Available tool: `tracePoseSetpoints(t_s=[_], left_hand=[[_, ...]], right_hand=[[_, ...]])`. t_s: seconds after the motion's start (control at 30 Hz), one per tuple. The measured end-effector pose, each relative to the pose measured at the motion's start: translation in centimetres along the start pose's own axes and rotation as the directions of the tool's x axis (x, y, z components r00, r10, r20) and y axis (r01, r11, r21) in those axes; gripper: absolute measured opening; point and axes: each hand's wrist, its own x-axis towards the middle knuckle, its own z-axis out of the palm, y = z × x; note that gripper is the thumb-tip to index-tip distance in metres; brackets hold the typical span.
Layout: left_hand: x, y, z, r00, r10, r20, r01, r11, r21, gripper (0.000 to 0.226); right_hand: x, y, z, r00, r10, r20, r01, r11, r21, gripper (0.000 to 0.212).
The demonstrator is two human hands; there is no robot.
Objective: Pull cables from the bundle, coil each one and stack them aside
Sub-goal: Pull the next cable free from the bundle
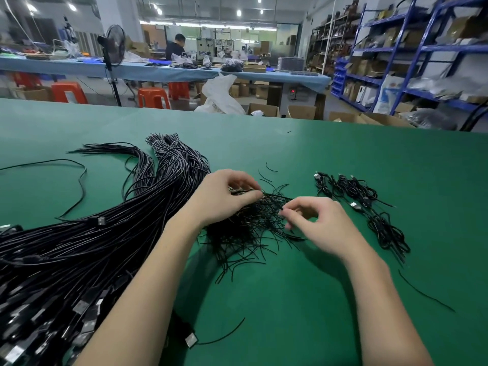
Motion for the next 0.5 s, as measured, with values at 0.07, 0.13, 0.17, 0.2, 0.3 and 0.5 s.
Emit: tracePoseSetpoints(t_s=[0.07,0.13,0.17,0.2,0.3,0.5], left_hand=[[0.1,-0.4,0.2,0.977,-0.065,-0.205,0.095,0.986,0.140,0.027],[0.4,-0.6,-0.1,0.943,-0.213,-0.254,0.240,0.967,0.082,0.039],[0.6,-0.6,-0.3,0.934,-0.315,-0.166,0.312,0.949,-0.048,0.045],[0.7,-0.5,-0.5,0.921,-0.389,-0.001,0.380,0.899,-0.220,0.052],[0.4,0.3,-0.2,0.860,-0.249,0.446,0.489,0.655,-0.576,0.073],[0.8,2.3,0.9,0.945,-0.105,0.309,0.323,0.433,-0.841,0.062]], right_hand=[[0.2,-0.4,0.4,0.994,0.002,-0.106,0.014,0.989,0.145,0.012],[0.6,-1.2,0.8,0.969,0.041,-0.245,0.042,0.945,0.325,0.010],[0.8,-1.5,1.0,0.959,0.051,-0.280,0.063,0.923,0.381,0.009],[0.9,-2.0,1.3,0.958,0.043,-0.284,0.081,0.908,0.411,0.008],[0.8,-3.0,2.4,0.976,-0.054,-0.212,0.151,0.869,0.472,0.012],[0.7,-3.1,3.5,0.988,-0.097,0.119,0.041,0.912,0.408,0.013]])
